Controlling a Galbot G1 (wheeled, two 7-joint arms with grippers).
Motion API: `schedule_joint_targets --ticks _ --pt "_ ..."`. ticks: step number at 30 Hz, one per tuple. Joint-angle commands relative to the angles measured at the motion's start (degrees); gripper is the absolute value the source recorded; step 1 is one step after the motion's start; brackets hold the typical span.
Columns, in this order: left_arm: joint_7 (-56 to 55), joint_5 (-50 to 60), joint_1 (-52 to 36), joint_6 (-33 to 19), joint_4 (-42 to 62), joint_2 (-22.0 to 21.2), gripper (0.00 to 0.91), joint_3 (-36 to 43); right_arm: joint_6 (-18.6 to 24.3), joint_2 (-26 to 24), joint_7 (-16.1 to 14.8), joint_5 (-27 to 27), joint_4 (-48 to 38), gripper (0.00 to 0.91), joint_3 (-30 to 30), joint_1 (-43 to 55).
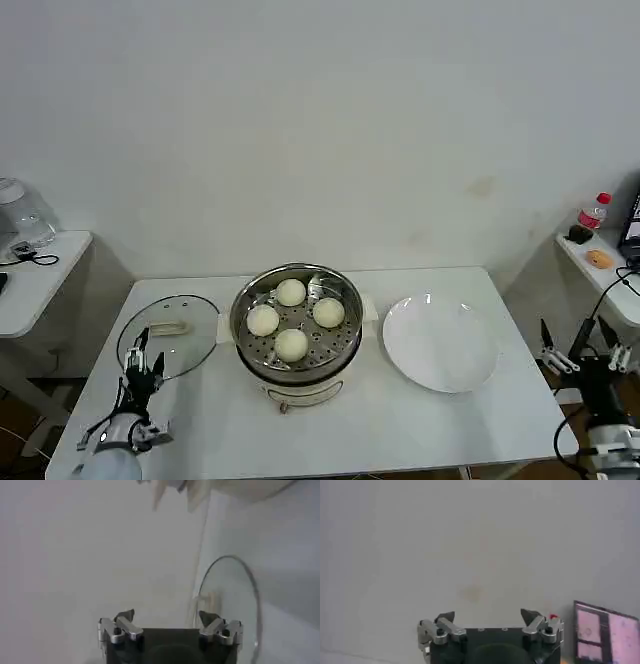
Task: Take steamed baozi put them in steamer then cover it.
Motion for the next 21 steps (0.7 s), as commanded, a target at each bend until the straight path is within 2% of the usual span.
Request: schedule_joint_targets --ticks 1,21 --pt "0.02 3.93 -14.92 -0.12 16.80 2.14 0.907 3.71 0.86 1.74 0.09 0.19 0.66 0.907 3.07 -2.79" --pt "-1.52 5.82 -27.55 -1.04 29.18 0.72 0.907 8.25 1.50 3.14 -0.34 -0.85 -0.39 0.907 3.46 -2.79"
